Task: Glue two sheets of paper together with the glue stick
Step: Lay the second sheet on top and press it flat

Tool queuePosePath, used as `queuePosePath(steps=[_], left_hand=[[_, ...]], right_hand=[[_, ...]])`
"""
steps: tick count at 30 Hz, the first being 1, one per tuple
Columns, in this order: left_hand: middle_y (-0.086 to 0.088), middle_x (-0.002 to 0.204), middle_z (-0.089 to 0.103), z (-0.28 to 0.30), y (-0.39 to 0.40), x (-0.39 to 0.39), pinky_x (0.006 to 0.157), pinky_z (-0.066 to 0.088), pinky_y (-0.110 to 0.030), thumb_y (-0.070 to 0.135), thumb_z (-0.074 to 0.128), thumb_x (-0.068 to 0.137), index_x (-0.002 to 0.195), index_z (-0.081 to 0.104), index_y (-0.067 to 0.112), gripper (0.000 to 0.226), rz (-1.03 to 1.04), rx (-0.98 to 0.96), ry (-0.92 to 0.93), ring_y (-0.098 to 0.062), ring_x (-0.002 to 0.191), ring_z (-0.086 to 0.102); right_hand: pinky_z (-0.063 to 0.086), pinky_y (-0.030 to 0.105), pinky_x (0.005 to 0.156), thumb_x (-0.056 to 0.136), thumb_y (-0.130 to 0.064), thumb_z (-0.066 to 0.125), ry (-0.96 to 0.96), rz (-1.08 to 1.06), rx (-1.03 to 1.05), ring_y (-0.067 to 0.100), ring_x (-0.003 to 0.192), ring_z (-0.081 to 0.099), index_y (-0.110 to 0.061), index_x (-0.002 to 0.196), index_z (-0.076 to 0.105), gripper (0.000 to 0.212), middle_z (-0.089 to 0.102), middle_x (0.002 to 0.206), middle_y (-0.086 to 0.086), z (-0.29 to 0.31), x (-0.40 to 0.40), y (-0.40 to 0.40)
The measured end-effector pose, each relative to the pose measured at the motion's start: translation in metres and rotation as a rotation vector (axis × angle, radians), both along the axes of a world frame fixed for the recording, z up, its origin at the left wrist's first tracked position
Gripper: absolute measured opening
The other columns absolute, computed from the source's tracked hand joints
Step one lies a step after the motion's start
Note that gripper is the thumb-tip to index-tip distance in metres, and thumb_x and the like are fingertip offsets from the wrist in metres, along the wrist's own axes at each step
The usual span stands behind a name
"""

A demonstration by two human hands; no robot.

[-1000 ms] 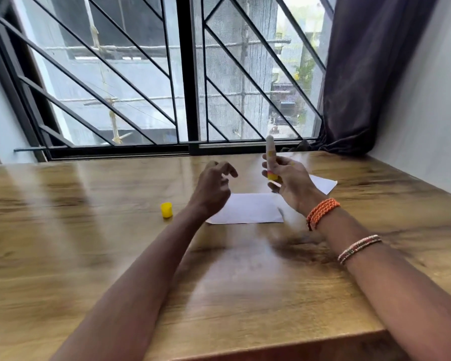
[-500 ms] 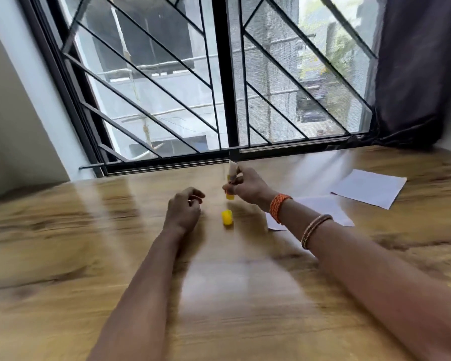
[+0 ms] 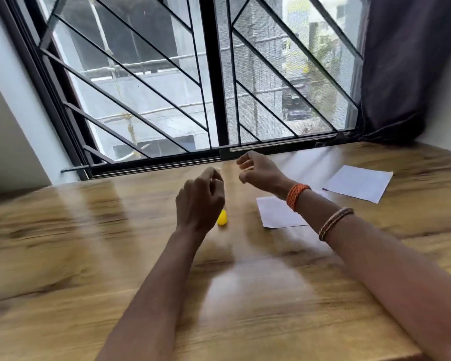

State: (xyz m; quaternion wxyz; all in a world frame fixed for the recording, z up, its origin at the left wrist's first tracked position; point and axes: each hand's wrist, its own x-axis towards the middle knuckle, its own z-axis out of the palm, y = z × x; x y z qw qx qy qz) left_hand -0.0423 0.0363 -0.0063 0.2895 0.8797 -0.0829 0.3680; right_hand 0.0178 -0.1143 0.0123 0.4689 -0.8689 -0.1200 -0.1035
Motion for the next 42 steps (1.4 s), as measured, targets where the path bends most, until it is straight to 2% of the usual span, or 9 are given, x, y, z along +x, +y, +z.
queuePosePath(steps=[4,12,19,22,26,32,36,39,42], left_hand=[[0.009,0.039,0.039,-0.003,-0.04,-0.015,0.056,0.03,-0.027,0.016,0.044,0.082,0.084,0.061,0.021,0.017,-0.352,0.114,0.065,-0.01,0.042,0.041],[0.007,0.044,0.034,-0.008,-0.108,0.006,0.052,0.033,-0.028,0.015,0.045,0.086,0.095,0.061,0.023,0.02,-0.466,0.28,0.159,-0.01,0.043,0.034],[0.008,0.071,0.058,-0.019,-0.166,0.022,0.06,0.037,-0.028,0.013,0.046,0.086,0.099,0.063,0.02,0.022,-0.464,0.266,0.157,-0.023,0.076,0.058],[0.0,0.099,0.07,-0.029,-0.167,0.02,0.07,0.038,-0.028,0.012,0.045,0.086,0.102,0.063,0.018,0.024,-0.449,0.432,0.046,-0.023,0.095,0.06],[0.003,0.095,0.069,-0.029,-0.159,0.018,0.071,0.04,-0.027,0.013,0.047,0.086,0.098,0.063,0.019,0.021,-0.447,0.404,-0.014,-0.022,0.09,0.06],[0.009,0.095,0.058,-0.024,-0.152,0.015,0.066,0.036,-0.023,0.042,0.038,0.095,0.117,0.051,0.023,0.032,-0.471,0.124,0.11,-0.012,0.079,0.054],[-0.003,0.103,0.06,-0.019,-0.147,0.019,0.075,0.038,-0.027,0.04,0.04,0.094,0.122,0.049,0.011,0.041,-0.449,-0.037,0.234,-0.023,0.087,0.059],[-0.005,0.1,0.063,-0.009,-0.142,0.02,0.069,0.04,-0.031,0.047,0.036,0.094,0.111,0.055,0.007,0.048,-0.433,-0.184,0.324,-0.023,0.088,0.059],[-0.007,0.073,0.058,0.0,-0.131,0.02,0.053,0.035,-0.029,0.052,0.037,0.092,0.075,0.058,0.009,0.051,-0.413,-0.385,0.33,-0.012,0.057,0.05]], right_hand=[[0.045,0.047,0.097,0.081,-0.014,0.06,-0.107,-0.249,-0.14,0.021,0.102,0.062,-0.015,0.097,0.07,0.019,0.071,0.104,0.006,0.006,-0.006,-0.072],[0.031,0.044,0.1,0.085,-0.019,0.051,0.016,-0.716,-0.42,0.035,0.117,0.052,-0.009,0.103,0.066,0.025,0.063,0.119,0.015,-0.023,0.001,-0.223],[0.028,0.045,0.104,0.088,-0.043,0.058,0.184,-0.728,-0.629,0.033,0.125,0.048,-0.009,0.121,0.055,0.047,0.054,0.134,0.016,-0.037,0.022,-0.248],[0.03,0.043,0.104,0.086,-0.038,0.062,0.18,-0.764,-0.497,0.033,0.123,0.05,-0.008,0.119,0.057,0.044,0.057,0.13,0.015,-0.037,0.023,-0.25],[0.038,0.04,0.1,0.081,-0.029,0.063,0.134,-0.861,-0.294,0.035,0.119,0.054,-0.011,0.113,0.067,0.036,0.063,0.125,0.014,-0.038,0.019,-0.255],[0.05,0.039,0.091,0.078,-0.016,0.071,-0.005,-0.833,0.481,0.031,0.1,0.063,-0.008,0.08,0.068,0.009,0.07,0.102,0.017,-0.023,0.011,-0.248],[0.047,0.024,0.068,0.081,-0.004,0.069,-0.015,-0.724,0.899,0.019,0.077,0.055,-0.016,0.06,0.052,0.029,0.06,0.077,0.007,-0.012,0.001,-0.233],[0.044,0.015,0.041,0.083,-0.003,0.07,0.059,-0.528,1.005,0.009,0.052,0.053,-0.014,0.064,0.051,0.029,0.055,0.064,0.003,-0.001,-0.011,-0.207],[0.03,0.007,0.029,0.083,-0.004,0.07,0.109,-0.409,0.924,0.006,0.05,0.048,-0.015,0.066,0.052,0.028,0.055,0.064,0.001,0.004,-0.021,-0.176]])
